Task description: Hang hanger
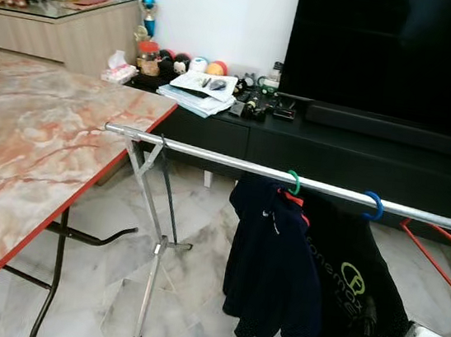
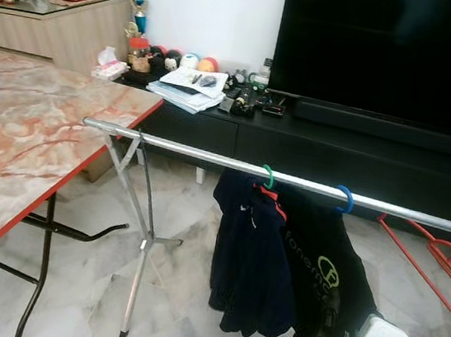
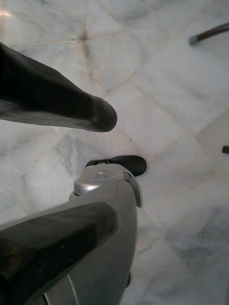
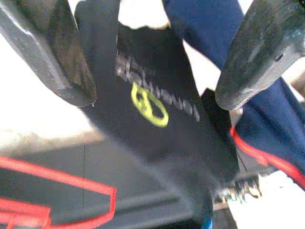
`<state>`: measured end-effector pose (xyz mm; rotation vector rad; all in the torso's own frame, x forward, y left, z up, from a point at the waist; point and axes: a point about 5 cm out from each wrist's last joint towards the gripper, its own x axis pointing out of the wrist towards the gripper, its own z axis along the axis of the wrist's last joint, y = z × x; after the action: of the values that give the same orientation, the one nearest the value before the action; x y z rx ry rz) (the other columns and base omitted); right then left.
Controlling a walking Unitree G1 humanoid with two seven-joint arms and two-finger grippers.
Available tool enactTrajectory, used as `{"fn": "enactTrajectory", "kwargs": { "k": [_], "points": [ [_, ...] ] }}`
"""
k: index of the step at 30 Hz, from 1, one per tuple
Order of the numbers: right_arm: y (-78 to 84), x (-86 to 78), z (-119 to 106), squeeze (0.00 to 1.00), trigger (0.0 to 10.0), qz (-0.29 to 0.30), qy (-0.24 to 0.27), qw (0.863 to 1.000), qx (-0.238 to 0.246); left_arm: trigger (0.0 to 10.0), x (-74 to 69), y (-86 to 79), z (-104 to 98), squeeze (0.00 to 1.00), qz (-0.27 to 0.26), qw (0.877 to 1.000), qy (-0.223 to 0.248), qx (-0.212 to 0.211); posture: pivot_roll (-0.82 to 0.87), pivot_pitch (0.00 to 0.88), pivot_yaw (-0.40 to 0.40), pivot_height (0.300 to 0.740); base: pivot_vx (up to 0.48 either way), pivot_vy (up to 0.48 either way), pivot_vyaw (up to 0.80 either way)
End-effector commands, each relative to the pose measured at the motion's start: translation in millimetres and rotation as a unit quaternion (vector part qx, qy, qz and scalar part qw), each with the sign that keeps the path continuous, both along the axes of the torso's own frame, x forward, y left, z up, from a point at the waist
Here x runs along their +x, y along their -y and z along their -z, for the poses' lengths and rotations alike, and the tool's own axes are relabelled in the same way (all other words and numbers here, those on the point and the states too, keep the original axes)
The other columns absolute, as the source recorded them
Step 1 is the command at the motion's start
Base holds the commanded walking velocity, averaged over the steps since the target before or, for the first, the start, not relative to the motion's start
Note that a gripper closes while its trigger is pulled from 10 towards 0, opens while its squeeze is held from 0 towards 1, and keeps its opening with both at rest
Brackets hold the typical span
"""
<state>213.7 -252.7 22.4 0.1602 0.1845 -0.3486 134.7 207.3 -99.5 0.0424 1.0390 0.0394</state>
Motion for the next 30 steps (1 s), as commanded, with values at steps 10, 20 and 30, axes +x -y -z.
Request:
{"fn": "enactTrajectory", "kwargs": {
  "k": [10, 20, 30],
  "points": [
    [-0.3, 5.5, 4.4, 0.0, 10.0, 0.009, -0.009, 1.0, 0.004, 10.0, -2.7, -4.7, 0.4, 0.0, 0.015, 1.0, -0.013, 0.011, 0.11, 0.001, -0.002, 0.74, 0.0, -0.218, 0.0],
    [2.0, 8.4, 7.1, 0.0, 10.0, 0.015, -0.016, 1.0, 0.001, 10.0, -4.8, -4.4, 1.4, 0.0, 0.014, 1.0, -0.02, 0.006, 0.11, 0.0, -0.003, 0.74, 0.0, -0.051, 0.0],
    [2.2, 9.3, 10.5, 0.0, 10.0, 0.02, -0.022, 1.0, 0.002, 10.0, -3.9, -4.8, 0.9, 0.0, 0.02, 1.0, -0.017, 0.01, 0.11, 0.0, -0.002, 0.74, 0.0, -0.214, 0.0]
  ]
}}
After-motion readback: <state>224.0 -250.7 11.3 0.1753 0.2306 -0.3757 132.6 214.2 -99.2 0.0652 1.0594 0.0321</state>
